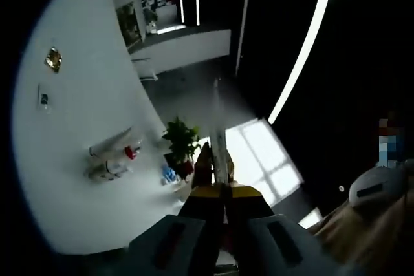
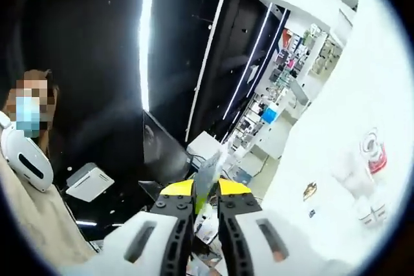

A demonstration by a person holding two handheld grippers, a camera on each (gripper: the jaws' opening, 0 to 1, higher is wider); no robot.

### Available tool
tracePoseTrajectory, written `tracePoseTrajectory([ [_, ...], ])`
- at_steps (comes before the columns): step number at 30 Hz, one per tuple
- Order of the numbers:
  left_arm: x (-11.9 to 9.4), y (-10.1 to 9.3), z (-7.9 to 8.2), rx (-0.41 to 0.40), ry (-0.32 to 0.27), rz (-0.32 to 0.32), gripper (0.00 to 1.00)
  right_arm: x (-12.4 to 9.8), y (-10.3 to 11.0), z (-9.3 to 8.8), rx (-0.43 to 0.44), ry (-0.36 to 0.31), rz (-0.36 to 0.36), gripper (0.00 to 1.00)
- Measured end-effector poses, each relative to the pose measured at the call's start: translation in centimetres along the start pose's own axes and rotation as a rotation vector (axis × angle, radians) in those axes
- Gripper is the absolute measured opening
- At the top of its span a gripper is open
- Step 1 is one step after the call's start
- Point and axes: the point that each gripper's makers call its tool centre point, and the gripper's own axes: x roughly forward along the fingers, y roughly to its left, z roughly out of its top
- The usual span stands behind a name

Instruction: Arrange the skincare products in the storage area until every visible bottle or jar stands upright without overlapping.

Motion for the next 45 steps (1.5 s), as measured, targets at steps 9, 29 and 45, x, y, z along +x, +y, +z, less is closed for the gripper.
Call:
tracePoseTrajectory([
  [9, -0.4, 3.3, -0.9, -0.011, 0.018, 0.167, 0.0, -0.2, -2.4, -1.3, -0.153, 0.077, -0.149, 0.02],
  [29, -0.7, 5.5, 1.7, -0.036, -0.105, 0.16, 0.0, -1.3, -4.3, -4.1, -0.365, 0.218, -0.184, 0.29],
  [45, 0.4, 11.3, 3.1, -0.099, -0.126, 0.228, 0.0, -5.4, -7.2, -4.2, -0.454, 0.278, -0.317, 0.74],
])
